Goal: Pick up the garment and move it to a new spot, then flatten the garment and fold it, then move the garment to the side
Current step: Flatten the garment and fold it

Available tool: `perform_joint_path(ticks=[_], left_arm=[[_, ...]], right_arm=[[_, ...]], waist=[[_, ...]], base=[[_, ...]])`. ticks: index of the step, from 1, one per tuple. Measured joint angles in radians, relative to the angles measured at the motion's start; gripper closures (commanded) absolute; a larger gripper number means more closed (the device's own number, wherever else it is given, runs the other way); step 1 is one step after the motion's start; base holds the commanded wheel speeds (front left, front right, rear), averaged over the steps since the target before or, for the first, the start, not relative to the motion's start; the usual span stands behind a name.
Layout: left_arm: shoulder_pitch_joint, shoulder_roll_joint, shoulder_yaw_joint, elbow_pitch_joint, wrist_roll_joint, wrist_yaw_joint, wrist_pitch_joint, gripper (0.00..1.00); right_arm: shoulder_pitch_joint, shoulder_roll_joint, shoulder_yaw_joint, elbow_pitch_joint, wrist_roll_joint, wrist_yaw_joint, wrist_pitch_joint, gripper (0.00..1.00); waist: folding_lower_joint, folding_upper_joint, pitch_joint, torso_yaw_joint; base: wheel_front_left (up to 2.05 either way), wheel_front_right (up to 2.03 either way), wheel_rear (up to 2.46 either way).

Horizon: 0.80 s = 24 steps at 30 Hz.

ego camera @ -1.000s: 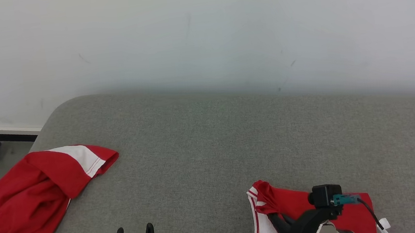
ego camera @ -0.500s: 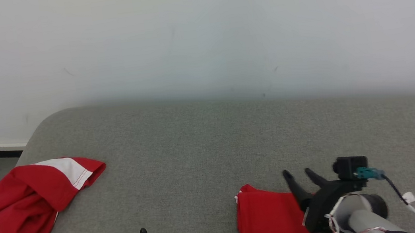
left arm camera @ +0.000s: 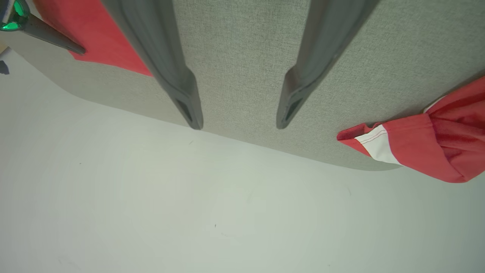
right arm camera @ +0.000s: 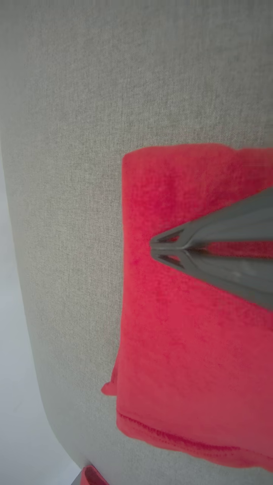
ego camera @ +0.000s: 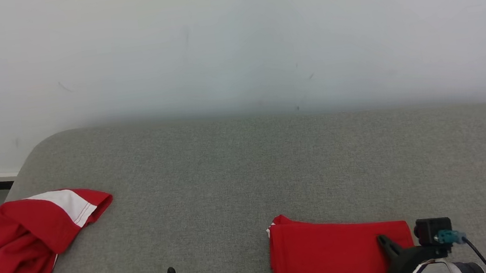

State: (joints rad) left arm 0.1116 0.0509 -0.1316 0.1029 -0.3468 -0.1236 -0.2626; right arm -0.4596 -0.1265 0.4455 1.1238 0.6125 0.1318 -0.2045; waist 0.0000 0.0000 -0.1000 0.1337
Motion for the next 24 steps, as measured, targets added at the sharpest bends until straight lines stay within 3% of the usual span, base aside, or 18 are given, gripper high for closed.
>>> perform_joint_path(ticks=[1,8,13,18,24], left_arm=[[0.000,0.000,-0.004,0.003,0.000,0.000,0.000,0.00],[0.008,0.000,0.014,0.000,0.000,0.000,0.000,0.00],[0.012,0.000,0.026,-0.005,0.003,0.001,0.000,0.00],[0.014,0.000,0.034,-0.007,0.003,0.002,0.000,0.00],[0.013,0.000,0.042,0.008,0.029,0.001,0.000,0.00]], right_arm=[[0.014,0.003,-0.045,0.008,-0.006,0.000,-0.012,0.00],[0.051,-0.001,-0.168,-0.028,-0.049,0.000,-0.035,0.00],[0.083,-0.039,-0.254,-0.140,-0.131,0.000,-0.041,0.00],[0.206,-0.047,-0.353,-0.388,-0.225,0.000,-0.038,0.00],[0.432,-0.015,-0.451,-0.756,-0.384,0.000,0.018,0.00]], waist=[[0.0000,0.0000,-0.001,0.002],[0.0000,0.0000,-0.009,-0.008],[0.0000,0.0000,-0.018,-0.027],[0.0000,0.0000,-0.024,-0.045],[0.0000,0.0000,-0.022,-0.057]], base=[[0.00,0.00,0.00],[0.00,0.00,0.00],[0.00,0.00,0.00],[0.00,0.00,0.00],[0.00,0.00,0.00]])
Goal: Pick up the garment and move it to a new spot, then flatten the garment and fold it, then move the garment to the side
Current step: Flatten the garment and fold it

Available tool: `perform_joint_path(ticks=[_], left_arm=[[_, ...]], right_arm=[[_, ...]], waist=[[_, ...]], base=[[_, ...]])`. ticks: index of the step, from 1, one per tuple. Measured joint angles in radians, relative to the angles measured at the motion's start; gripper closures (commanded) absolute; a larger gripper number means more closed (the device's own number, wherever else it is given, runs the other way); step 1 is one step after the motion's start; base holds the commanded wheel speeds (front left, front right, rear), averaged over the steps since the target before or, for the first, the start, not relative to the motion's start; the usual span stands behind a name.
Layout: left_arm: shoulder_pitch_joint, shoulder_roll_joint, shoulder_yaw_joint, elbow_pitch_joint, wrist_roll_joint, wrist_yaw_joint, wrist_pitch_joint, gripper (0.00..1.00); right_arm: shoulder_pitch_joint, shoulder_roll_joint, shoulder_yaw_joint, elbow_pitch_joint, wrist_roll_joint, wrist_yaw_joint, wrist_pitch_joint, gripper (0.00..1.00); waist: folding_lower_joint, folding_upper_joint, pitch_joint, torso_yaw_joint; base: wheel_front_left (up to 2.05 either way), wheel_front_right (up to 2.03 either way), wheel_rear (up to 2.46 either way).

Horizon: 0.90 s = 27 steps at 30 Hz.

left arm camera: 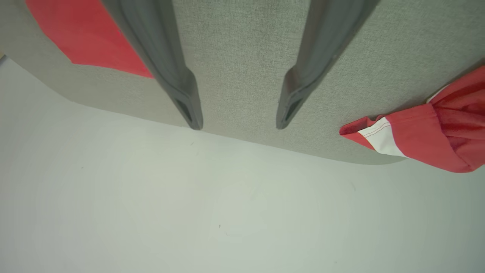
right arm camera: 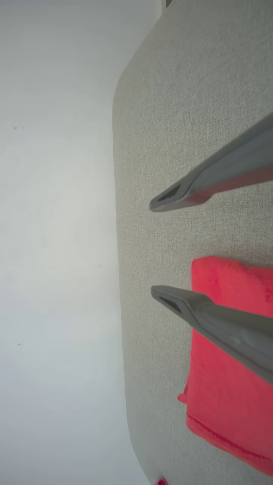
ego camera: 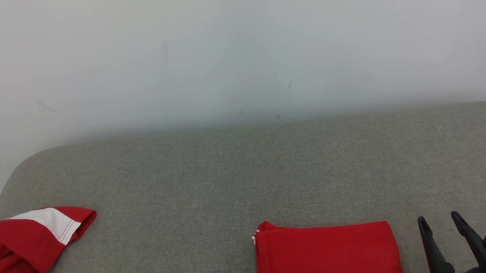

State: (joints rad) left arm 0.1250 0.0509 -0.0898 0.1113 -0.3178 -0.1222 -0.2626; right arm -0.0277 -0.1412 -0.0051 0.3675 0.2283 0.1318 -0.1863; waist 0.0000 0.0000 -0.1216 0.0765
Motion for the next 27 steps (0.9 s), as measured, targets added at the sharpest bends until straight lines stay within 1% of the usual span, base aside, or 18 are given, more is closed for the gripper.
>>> perform_joint_path(ticks=[2,4,8,14,17,27], left_arm=[[0.000,0.000,0.007,0.012,0.015,0.000,0.000,0.00],[-0.001,0.002,0.010,0.031,0.042,0.000,0.000,0.00],[-0.001,0.002,0.034,0.046,0.044,-0.001,0.000,0.00],[0.000,0.001,0.058,0.053,0.045,-0.002,0.000,0.00],[0.010,0.003,0.070,0.047,0.075,-0.002,0.000,0.00],[0.019,0.004,0.071,0.051,0.089,-0.007,0.000,0.00]], right_arm=[[0.060,0.013,-0.010,-0.092,-0.044,0.000,0.010,0.00],[0.110,0.024,-0.021,-0.156,-0.067,0.000,0.011,0.00],[0.164,0.053,-0.057,-0.205,-0.075,0.000,0.020,0.00],[0.187,0.081,-0.078,-0.225,-0.085,0.000,0.028,0.00],[0.192,0.087,-0.096,-0.225,-0.100,0.000,0.032,0.00],[0.187,0.090,-0.073,-0.211,-0.087,0.000,0.032,0.00]], waist=[[0.0000,0.0000,0.001,-0.004],[0.0000,0.0000,0.002,-0.007],[0.0000,0.0000,-0.002,-0.011],[0.0001,0.0000,-0.013,-0.019],[0.0001,0.0000,-0.018,-0.027],[0.0001,0.0000,-0.025,-0.046]], base=[[0.00,0.00,0.00],[0.00,0.00,0.00],[0.00,0.00,0.00],[0.00,0.00,0.00],[0.00,0.00,0.00],[0.00,0.00,0.00]])
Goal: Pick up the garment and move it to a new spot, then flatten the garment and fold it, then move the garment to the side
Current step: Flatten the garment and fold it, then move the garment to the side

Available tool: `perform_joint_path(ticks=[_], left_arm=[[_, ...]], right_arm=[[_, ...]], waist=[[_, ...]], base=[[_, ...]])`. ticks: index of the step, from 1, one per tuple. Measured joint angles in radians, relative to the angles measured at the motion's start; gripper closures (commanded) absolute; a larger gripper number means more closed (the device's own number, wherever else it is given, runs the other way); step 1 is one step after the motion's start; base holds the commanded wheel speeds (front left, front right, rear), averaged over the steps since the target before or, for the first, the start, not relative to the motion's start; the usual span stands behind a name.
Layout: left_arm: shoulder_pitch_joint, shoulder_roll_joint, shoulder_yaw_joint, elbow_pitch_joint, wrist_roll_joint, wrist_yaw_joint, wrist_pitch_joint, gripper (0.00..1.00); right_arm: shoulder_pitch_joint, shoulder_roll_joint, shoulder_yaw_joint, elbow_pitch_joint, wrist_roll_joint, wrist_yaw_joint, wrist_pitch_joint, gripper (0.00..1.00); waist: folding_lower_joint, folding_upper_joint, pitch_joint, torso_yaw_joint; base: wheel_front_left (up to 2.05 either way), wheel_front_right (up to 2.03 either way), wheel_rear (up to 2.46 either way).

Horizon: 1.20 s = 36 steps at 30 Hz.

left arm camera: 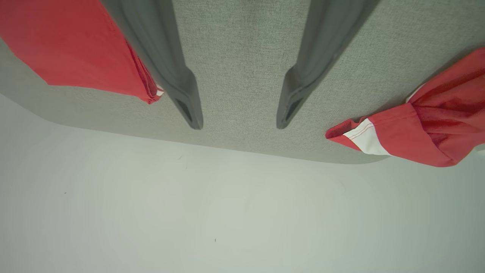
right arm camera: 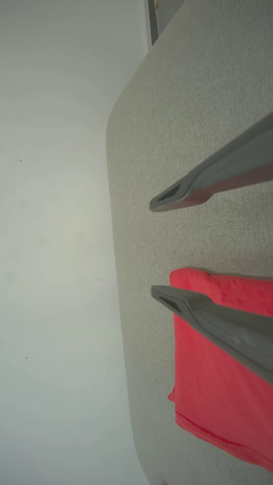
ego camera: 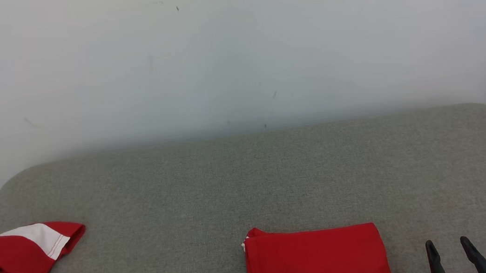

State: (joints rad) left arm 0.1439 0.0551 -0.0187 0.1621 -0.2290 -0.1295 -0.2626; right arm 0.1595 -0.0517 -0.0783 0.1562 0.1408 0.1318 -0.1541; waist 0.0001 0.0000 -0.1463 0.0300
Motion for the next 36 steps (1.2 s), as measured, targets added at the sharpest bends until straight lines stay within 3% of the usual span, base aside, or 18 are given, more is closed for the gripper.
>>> perform_joint_path(ticks=[13,16,22,24,28,36], left_arm=[[0.000,0.008,-0.025,0.014,-0.012,-0.002,0.000,0.00],[0.000,0.008,-0.026,0.015,-0.014,-0.002,0.000,0.00],[0.000,0.008,-0.031,0.015,-0.016,-0.002,0.000,0.00],[0.000,0.008,-0.032,0.015,-0.016,-0.002,0.000,0.00],[-0.007,0.007,-0.051,0.018,-0.019,-0.002,0.000,0.00],[-0.028,0.010,-0.084,0.027,-0.027,-0.002,0.000,0.00]], right_arm=[[0.000,0.001,0.004,0.026,0.034,0.000,0.044,0.00],[-0.008,0.001,-0.027,0.082,0.168,0.000,0.179,0.00],[-0.134,0.001,-0.031,0.100,0.173,0.000,0.499,0.00],[-0.154,0.001,-0.025,0.102,0.173,0.000,0.545,0.00],[-0.236,0.001,-0.023,0.141,0.142,0.000,0.747,0.00],[-0.302,0.002,-0.047,0.245,0.095,0.000,0.883,0.00]], waist=[[0.0000,0.0000,-0.003,0.006],[0.0000,0.0000,-0.003,0.008],[0.0000,0.0000,0.006,0.007],[0.0000,0.0000,0.009,0.008],[0.0000,0.0001,0.020,0.025],[0.0000,0.0001,0.045,0.068]], base=[[0.00,0.00,0.00],[0.00,0.00,0.00],[0.00,0.00,0.00],[0.00,0.00,0.00],[0.00,0.00,0.00],[0.00,0.00,0.00]])
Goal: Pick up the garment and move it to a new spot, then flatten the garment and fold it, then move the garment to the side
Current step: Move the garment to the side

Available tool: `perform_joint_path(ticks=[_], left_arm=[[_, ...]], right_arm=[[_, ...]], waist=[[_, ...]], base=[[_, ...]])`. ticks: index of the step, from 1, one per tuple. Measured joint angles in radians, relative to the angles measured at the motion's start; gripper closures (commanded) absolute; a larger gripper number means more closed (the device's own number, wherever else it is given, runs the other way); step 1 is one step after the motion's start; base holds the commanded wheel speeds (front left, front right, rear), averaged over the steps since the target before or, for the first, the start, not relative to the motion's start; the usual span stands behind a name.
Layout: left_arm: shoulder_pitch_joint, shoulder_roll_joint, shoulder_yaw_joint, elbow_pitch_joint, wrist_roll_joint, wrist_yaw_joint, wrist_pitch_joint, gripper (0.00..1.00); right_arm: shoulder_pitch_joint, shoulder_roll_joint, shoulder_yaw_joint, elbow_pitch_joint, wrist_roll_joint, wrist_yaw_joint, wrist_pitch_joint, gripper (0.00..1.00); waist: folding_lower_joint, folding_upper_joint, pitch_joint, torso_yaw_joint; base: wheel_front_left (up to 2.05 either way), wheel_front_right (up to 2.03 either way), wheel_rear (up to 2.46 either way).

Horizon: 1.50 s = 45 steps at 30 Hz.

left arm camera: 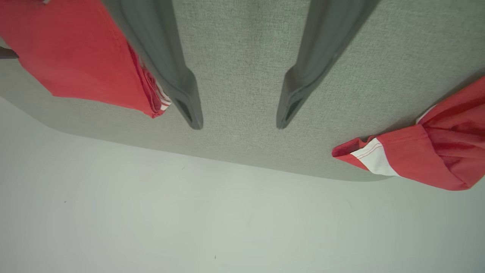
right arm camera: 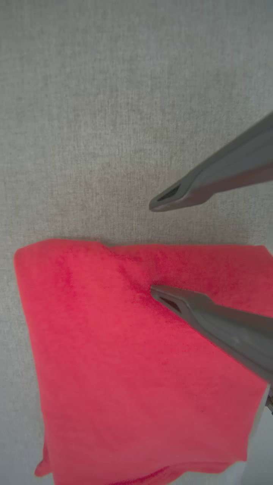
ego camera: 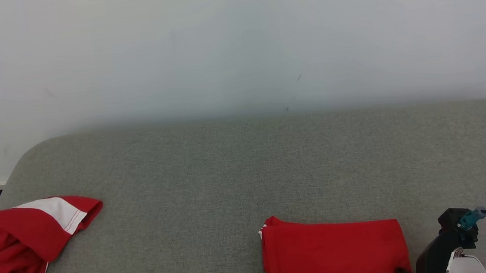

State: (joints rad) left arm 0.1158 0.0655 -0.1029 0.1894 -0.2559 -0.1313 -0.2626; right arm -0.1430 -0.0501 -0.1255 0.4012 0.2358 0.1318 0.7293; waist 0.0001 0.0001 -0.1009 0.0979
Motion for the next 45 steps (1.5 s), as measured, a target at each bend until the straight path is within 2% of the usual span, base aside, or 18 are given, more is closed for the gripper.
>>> perform_joint_path(ticks=[6,15,16,18,19,26,30,38,45], left_arm=[[-0.019,0.001,-0.016,0.001,-0.001,0.000,0.000,0.00],[-0.025,0.002,-0.026,-0.005,-0.001,0.000,0.000,0.00],[-0.025,0.002,-0.026,-0.006,-0.001,0.000,0.000,0.00],[-0.025,0.002,-0.025,-0.010,-0.001,0.000,0.000,0.00],[-0.025,0.002,-0.024,-0.011,-0.001,0.000,0.000,0.00],[-0.024,-0.001,-0.006,-0.034,0.005,0.000,0.000,0.00],[-0.026,-0.005,-0.009,-0.057,0.002,0.000,0.000,0.00],[-0.076,-0.010,-0.032,-0.127,0.001,0.000,0.000,0.00],[-0.127,-0.007,-0.036,-0.212,0.004,0.000,0.000,0.00]], right_arm=[[-0.042,0.000,0.008,0.105,-0.022,0.000,0.010,0.00],[-0.104,-0.007,0.022,0.222,-0.030,0.000,-0.036,0.00],[-0.110,-0.008,0.024,0.232,-0.030,0.000,-0.044,0.22],[-0.122,-0.008,0.030,0.246,-0.041,0.000,-0.060,0.85],[-0.127,-0.008,0.035,0.251,-0.050,0.000,-0.068,1.00],[-0.153,0.004,0.043,0.243,-0.135,0.001,-0.088,1.00],[-0.176,0.002,-0.014,0.205,-0.207,0.001,-0.087,1.00],[-0.230,-0.154,-0.143,0.104,-0.269,0.000,-0.061,1.00],[-0.313,-0.290,-0.254,0.079,-0.312,0.000,-0.043,1.00]], waist=[[0.0000,0.0000,0.023,0.032],[-0.0001,-0.0001,0.047,0.067],[-0.0001,-0.0001,0.048,0.069],[-0.0001,-0.0001,0.051,0.071],[-0.0001,-0.0001,0.052,0.071],[-0.0001,-0.0001,0.062,0.052],[0.0000,-0.0001,0.079,0.035],[0.0001,0.0000,0.153,0.010],[0.0002,0.0001,0.257,-0.009]], base=[[0.00,0.00,0.00],[0.00,0.00,0.00],[0.00,0.00,0.00],[0.00,0.00,0.00],[0.00,0.00,0.00],[0.00,0.00,0.00],[0.00,0.00,0.00],[0.00,0.00,0.00],[0.00,0.00,0.00]])
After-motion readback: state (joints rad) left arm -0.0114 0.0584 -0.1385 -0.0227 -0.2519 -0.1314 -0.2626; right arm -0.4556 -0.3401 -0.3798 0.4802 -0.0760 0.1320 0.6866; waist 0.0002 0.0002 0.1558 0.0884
